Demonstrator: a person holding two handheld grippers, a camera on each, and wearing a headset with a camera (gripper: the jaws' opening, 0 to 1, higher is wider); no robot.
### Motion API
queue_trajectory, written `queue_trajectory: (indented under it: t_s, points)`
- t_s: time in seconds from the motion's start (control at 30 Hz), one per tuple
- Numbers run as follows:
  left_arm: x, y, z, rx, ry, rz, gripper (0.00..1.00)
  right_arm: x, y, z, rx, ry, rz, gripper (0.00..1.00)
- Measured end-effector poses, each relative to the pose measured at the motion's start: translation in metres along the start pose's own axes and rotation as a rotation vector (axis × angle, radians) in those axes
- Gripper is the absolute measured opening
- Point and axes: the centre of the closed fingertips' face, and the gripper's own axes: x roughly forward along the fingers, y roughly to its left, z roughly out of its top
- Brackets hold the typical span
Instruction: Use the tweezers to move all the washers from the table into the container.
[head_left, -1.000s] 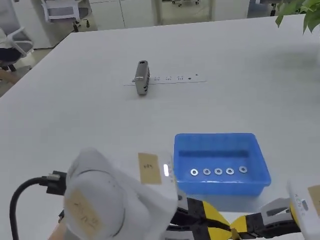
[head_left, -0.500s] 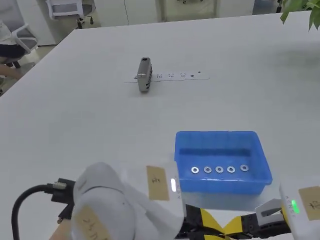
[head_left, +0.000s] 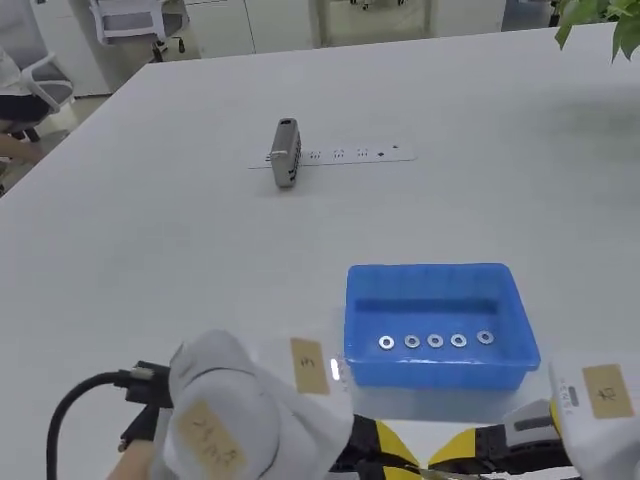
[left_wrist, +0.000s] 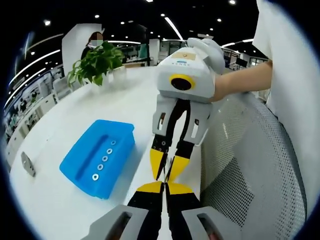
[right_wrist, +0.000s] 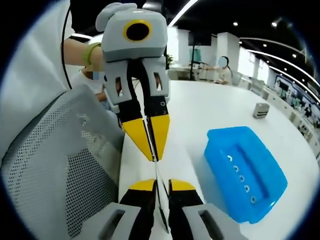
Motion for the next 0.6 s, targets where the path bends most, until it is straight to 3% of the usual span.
queue_trajectory:
  t_s: [0.1,0.17,0.2,0.6]
  points:
    - [0.006,-0.001,-0.015,0.02,0.06,-0.004,0.0,0.002,0.001,-0.003,0.063,0.002,0.008,0.07]
    - [0.009,-0.001,-0.021,0.02,0.084,-0.004,0.0,0.002,0.0,-0.005,0.065,0.005,0.008,0.07]
    - [0.011,0.001,-0.028,0.036,0.12,-0.001,0.0,0.002,0.0,-0.005,0.065,0.005,0.008,0.06]
    - [0.024,0.007,-0.045,0.103,0.218,-0.006,0.0,0.004,0.0,-0.015,0.098,0.02,0.002,0.09]
